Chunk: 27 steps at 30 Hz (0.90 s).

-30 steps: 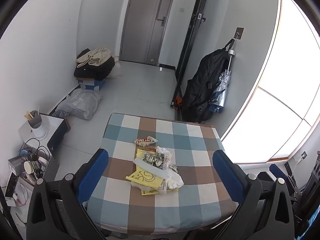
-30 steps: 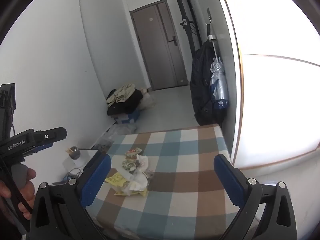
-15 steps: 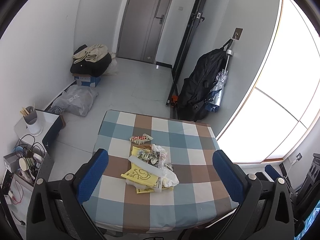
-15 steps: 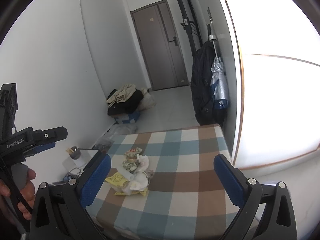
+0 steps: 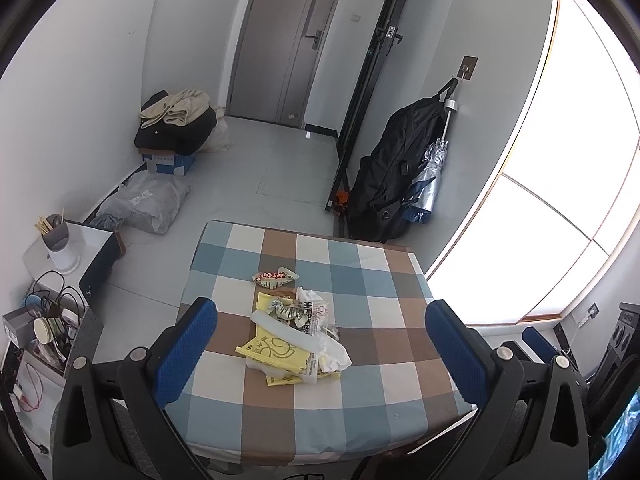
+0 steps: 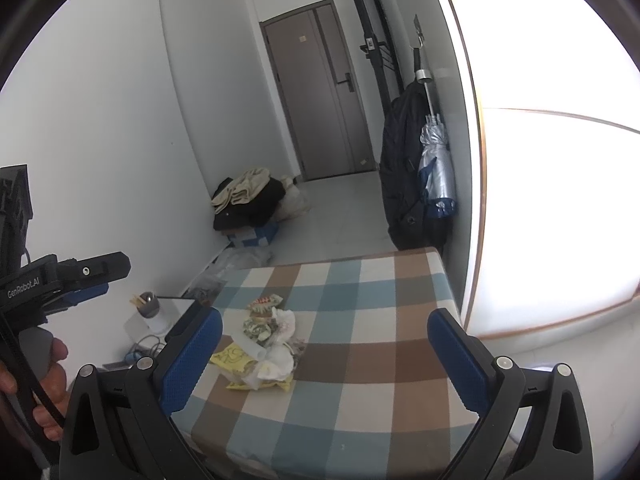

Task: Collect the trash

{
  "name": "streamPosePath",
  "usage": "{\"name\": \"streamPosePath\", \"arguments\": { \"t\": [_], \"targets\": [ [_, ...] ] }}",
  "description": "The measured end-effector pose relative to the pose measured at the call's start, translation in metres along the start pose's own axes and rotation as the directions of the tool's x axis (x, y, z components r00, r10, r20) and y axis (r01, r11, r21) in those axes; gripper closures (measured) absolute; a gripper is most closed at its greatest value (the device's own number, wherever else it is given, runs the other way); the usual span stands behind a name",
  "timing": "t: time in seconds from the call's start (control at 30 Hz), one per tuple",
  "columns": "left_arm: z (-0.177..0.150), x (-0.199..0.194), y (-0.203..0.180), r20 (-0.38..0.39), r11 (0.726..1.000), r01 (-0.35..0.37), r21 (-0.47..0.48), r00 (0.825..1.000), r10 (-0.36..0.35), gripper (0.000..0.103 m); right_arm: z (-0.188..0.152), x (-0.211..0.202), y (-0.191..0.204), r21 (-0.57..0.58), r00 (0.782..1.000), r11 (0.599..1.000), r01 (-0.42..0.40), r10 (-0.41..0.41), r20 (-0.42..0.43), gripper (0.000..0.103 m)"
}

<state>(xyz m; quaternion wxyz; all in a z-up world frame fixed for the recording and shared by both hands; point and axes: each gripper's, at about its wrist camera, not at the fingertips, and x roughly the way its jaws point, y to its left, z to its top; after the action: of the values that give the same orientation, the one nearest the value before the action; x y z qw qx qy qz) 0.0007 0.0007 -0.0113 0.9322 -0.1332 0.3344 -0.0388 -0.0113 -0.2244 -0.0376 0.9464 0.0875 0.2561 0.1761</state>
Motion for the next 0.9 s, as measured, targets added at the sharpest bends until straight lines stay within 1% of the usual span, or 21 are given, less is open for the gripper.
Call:
{"name": "streamPosePath", "arguments": {
  "t": [0.63, 0.9],
  "targets": [
    [0.000, 0.004, 0.004, -0.009, 1.000, 0.007, -0.003, 1.000, -0.007, 0.001, 0.002, 0.004, -0.002, 0.003, 1.000, 1.000, 0.010, -0.009, -0.007, 0.000],
    [0.000, 0.014, 0.008, -0.024, 1.000, 0.005, -0.005, 1.000, -0.005, 0.001, 0.003, 0.014, 0.001, -0.015, 1.000, 1.000, 0.008, -0.009, -0.024, 0.000]
  ]
}}
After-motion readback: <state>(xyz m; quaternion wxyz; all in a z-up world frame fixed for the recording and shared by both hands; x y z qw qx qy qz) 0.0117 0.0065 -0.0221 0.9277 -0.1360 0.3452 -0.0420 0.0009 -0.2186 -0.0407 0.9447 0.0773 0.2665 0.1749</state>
